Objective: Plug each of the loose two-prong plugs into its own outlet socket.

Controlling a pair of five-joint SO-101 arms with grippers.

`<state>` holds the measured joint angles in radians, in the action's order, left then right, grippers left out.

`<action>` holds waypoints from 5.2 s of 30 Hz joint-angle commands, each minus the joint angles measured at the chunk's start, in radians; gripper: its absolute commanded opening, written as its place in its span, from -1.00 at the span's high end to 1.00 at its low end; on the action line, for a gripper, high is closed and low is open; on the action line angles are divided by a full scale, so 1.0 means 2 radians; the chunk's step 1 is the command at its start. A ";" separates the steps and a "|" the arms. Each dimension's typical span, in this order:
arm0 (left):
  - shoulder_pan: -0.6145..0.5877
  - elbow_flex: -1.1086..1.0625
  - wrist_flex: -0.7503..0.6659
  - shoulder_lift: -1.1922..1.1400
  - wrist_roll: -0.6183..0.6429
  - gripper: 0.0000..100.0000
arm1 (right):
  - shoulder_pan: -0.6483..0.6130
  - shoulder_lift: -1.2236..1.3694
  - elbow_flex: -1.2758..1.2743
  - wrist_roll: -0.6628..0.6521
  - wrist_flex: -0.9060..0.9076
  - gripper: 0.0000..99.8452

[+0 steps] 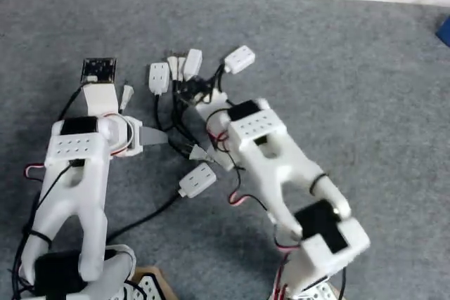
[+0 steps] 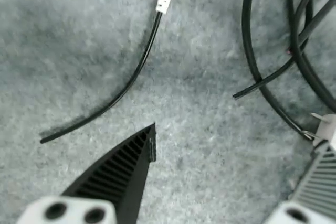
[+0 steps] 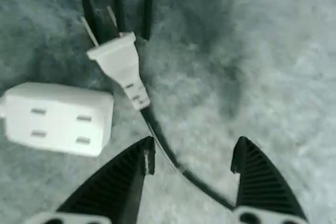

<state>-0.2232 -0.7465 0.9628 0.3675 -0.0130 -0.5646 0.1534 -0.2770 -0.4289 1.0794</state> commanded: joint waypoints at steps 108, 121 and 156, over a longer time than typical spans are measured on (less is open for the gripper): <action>-0.052 0.056 0.044 0.001 0.027 0.14 | -0.150 -0.114 0.104 0.217 0.185 0.98; -0.052 0.050 0.038 0.001 0.027 0.14 | -0.111 -0.109 0.108 0.362 0.215 0.99; -0.052 0.047 0.029 0.001 0.028 0.14 | -0.168 -0.029 0.261 0.308 0.342 0.99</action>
<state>-0.3214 -0.6575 1.0411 0.3613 0.0315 -0.8470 0.1013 0.2064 0.1987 1.7438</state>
